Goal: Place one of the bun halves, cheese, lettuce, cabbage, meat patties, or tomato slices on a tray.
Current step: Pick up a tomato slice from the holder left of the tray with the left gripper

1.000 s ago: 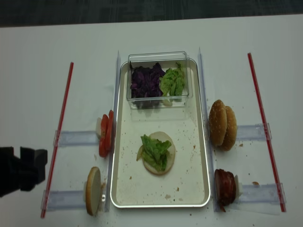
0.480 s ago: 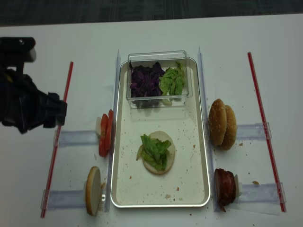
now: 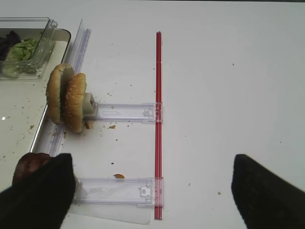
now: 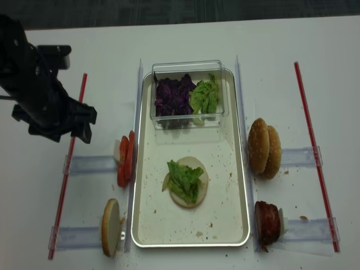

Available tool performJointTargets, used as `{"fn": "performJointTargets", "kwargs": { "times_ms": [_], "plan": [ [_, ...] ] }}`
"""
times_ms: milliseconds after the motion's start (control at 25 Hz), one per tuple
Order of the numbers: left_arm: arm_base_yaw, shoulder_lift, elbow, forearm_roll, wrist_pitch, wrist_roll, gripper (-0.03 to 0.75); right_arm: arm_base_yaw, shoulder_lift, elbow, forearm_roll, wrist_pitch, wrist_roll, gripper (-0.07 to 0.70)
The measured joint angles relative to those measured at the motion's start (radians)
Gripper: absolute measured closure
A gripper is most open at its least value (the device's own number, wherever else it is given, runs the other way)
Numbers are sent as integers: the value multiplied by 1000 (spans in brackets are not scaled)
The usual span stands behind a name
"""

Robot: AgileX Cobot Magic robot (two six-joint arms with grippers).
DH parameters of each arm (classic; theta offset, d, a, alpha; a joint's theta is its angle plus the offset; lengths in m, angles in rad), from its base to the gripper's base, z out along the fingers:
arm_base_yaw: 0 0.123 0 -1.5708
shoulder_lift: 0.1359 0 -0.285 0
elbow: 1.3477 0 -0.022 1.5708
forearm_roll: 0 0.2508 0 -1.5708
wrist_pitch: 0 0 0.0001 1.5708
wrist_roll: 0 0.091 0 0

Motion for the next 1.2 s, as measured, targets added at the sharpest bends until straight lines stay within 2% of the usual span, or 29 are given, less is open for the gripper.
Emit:
{"fn": "performJointTargets", "kwargs": {
  "times_ms": [320, 640, 920, 1200],
  "plan": [
    [0, 40, -5, 0, -19, 2, 224, 0, 0, 0, 0, 0, 0, -46],
    [-13, 40, -14, -11, 19, -21, 224, 0, 0, 0, 0, 0, 0, -46],
    [-119, 40, -20, -24, 39, -66, 224, 0, 0, 0, 0, 0, 0, -46],
    [-241, 40, -88, -26, 78, -140, 224, 0, 0, 0, 0, 0, 0, -46]
  ]
}}
